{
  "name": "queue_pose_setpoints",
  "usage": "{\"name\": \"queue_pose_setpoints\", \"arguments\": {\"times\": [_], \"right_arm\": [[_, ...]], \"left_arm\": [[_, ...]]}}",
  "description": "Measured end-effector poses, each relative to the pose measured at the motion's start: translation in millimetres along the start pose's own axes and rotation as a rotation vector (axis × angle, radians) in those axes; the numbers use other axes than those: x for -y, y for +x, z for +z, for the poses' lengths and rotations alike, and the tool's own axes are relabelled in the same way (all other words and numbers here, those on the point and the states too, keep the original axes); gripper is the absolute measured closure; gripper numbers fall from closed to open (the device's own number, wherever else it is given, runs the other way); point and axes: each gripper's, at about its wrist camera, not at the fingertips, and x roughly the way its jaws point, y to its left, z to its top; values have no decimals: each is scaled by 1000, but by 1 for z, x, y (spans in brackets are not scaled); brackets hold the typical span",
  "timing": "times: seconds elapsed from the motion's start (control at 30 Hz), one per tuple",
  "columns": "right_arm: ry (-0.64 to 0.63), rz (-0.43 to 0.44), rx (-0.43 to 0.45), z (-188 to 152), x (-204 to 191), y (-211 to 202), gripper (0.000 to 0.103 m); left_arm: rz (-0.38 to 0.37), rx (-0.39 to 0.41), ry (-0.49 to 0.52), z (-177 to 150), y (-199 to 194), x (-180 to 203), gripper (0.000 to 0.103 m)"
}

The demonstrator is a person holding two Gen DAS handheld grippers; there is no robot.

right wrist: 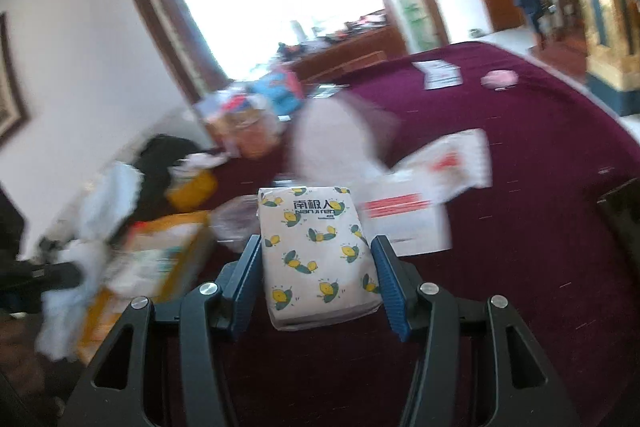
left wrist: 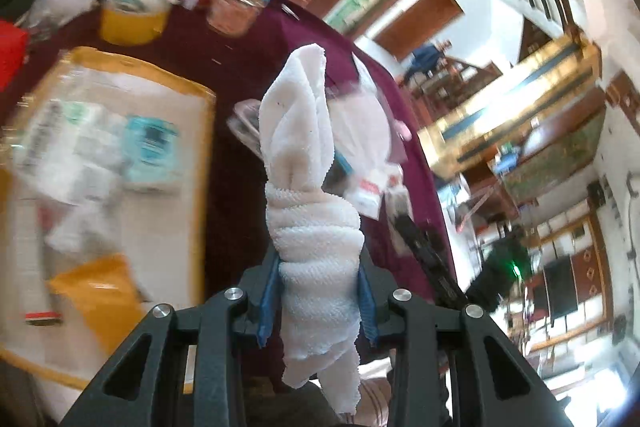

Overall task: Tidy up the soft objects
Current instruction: 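Carry the tissue pack and towel over the tray and open both tools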

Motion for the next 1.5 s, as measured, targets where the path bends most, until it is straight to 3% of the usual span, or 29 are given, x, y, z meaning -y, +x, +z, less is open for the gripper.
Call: {"name": "queue_pose_setpoints", "arguments": {"times": [0.33,0.47,0.67,0.8,1.0,1.2,1.4,1.5], "right_arm": [[-82,309,-133,-1,-116,15,50],[-127,343,-202,-8,-154,39,50],[-188,332,-311,-25,-200,82,50],[-241,275,-352,-38,-216,100,50],[-315,202,-370,-53,-236,112,50],[-370,144,-362,-62,-247,122,49],[-386,145,-372,-69,-250,122,41],[-382,163,-359,-68,-249,115,37]], "left_arm": [[125,133,-81,34,-44,-63,68],[160,136,-92,48,-43,-85,68],[180,82,-118,60,-24,-115,68],[202,41,-117,63,-8,-125,68],[261,-1,-107,64,9,-136,67],[254,-54,-139,63,21,-150,67],[273,-35,-131,61,15,-145,57],[283,9,-122,55,4,-138,46]]}}
